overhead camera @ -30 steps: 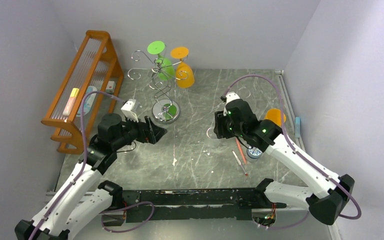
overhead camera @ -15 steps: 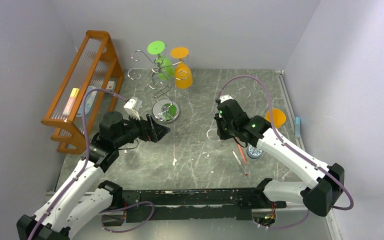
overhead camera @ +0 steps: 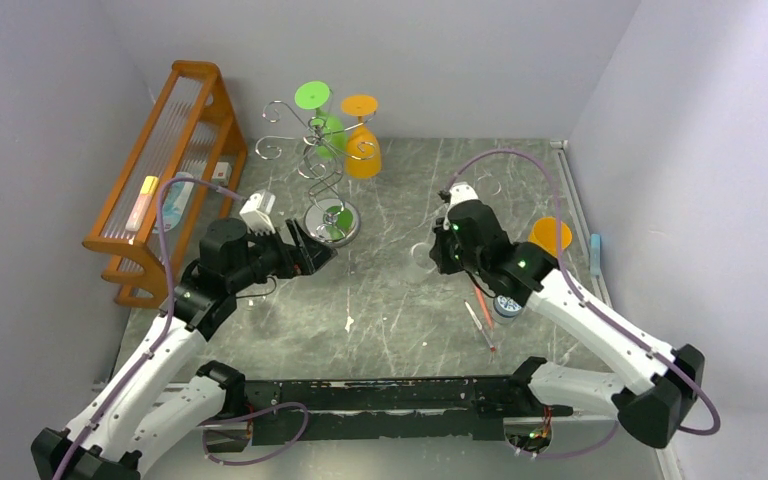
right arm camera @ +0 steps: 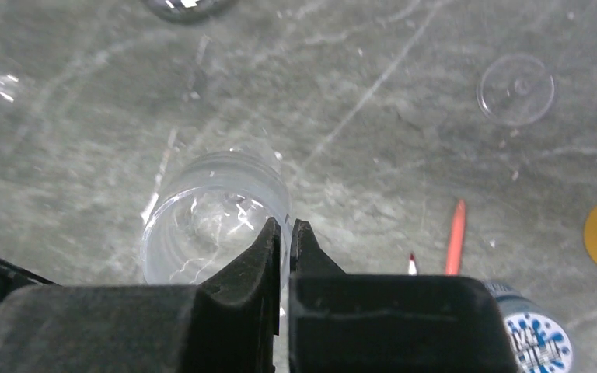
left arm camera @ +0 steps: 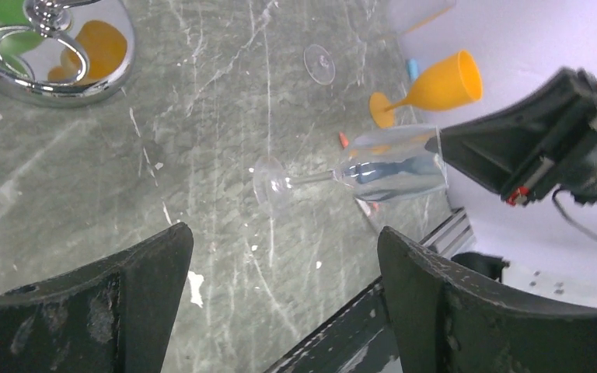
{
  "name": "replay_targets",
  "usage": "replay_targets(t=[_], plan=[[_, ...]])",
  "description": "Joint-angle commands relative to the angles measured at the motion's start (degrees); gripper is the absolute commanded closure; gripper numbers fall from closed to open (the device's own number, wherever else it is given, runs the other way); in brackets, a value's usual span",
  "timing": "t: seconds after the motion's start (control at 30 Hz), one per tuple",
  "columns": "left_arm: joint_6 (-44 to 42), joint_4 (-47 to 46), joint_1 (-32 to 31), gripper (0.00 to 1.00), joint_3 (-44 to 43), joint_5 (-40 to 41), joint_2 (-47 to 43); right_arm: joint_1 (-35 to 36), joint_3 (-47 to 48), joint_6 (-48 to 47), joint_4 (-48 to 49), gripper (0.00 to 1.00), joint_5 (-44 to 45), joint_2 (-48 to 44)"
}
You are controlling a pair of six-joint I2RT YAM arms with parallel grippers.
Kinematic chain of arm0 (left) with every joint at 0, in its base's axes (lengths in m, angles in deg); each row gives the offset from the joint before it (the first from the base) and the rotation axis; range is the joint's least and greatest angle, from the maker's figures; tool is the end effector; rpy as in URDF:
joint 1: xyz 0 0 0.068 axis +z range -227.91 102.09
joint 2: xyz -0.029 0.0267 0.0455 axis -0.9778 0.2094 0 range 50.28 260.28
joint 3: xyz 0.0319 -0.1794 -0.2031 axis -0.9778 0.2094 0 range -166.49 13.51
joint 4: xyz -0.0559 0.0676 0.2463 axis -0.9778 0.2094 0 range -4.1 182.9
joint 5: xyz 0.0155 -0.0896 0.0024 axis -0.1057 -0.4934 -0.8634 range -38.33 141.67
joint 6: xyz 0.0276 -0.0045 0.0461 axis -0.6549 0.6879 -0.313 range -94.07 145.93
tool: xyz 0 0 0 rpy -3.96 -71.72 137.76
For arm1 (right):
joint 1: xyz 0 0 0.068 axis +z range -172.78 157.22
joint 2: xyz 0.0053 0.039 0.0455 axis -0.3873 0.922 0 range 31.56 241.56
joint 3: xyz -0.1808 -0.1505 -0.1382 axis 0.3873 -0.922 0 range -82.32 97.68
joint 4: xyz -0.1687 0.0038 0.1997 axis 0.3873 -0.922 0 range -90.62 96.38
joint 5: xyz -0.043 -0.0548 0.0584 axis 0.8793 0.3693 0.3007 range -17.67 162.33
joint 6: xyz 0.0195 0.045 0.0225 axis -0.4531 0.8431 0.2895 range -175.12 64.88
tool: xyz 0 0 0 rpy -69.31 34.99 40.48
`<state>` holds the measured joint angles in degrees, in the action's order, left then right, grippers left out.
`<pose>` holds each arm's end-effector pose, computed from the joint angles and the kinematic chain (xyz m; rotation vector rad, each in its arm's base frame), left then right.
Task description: Place the wine glass upside down on the wine glass rack
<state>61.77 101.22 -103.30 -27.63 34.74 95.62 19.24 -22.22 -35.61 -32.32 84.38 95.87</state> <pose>0.1628 -0.0886 0.3071 0.0274 2.0264 -0.9832 0.1787 0.1512 0.3192 -0.3479 2.2926 0.3063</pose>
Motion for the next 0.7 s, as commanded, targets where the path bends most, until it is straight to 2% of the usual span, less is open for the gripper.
replay_targets(t=[0.0,0.17,0.33,0.47,0.67], plan=[[12.5,4.2,0.1,0.07,-2.1,4.1,0.1,0.3,-5.7,2.5,17.0,1.0,-1.3,-6.8],[24.2,-0.4,0.1,0.07,-0.4,2.2,-0.5,0.6,-16.7,4.9,39.8,1.0,-2.5,-14.5],[31.9,-3.1,0.1,0.08,2.0,4.7,-2.5,1.6,-25.6,6.3,55.5,1.0,-0.3,-22.0],[37.5,-6.9,0.1,0.09,4.0,4.4,-3.1,2.3,-29.2,6.7,61.3,1.0,2.9,-24.5],[43.7,-10.2,0.1,0.1,5.8,3.0,-2.5,4.0,-29.1,8.5,65.0,1.0,3.6,-22.1]])
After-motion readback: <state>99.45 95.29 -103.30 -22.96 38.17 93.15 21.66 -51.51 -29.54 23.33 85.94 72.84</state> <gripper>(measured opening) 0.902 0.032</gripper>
